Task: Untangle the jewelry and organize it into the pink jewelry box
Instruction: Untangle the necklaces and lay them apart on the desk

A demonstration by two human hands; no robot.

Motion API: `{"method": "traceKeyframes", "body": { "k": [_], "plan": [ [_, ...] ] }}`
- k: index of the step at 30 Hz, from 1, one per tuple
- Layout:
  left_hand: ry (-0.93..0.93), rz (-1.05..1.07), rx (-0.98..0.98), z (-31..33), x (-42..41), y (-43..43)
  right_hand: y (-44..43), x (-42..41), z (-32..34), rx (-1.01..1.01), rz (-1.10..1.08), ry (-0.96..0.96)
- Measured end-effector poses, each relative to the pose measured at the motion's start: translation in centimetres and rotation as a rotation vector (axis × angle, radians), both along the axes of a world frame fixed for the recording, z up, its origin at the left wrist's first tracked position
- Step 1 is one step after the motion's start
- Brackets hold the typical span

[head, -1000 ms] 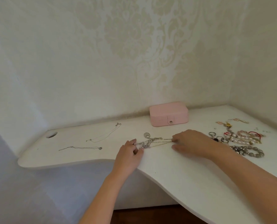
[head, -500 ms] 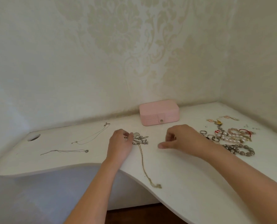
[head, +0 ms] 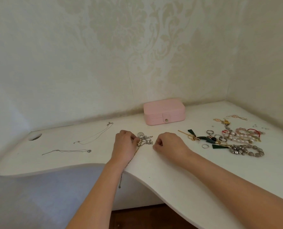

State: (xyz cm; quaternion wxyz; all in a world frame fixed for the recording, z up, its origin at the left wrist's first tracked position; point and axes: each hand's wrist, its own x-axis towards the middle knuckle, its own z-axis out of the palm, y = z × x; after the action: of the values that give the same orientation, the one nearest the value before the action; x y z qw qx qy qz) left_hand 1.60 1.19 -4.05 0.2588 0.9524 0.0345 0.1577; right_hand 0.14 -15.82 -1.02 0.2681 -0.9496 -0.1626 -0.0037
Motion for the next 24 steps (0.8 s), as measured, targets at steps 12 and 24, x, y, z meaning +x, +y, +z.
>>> {"method": "traceKeyframes", "body": {
  "k": [12, 24],
  "plan": [
    [0.012, -0.089, -0.561, 2.1, -0.8, -2.2, 1.7, -0.7, -0.6, 0.163, -0.028, 0.096],
    [0.267, -0.413, -1.404, 3.5, -1.1, -4.6, 0.8, 0.0, -0.9, 0.505, -0.029, 0.177]
  ]
}}
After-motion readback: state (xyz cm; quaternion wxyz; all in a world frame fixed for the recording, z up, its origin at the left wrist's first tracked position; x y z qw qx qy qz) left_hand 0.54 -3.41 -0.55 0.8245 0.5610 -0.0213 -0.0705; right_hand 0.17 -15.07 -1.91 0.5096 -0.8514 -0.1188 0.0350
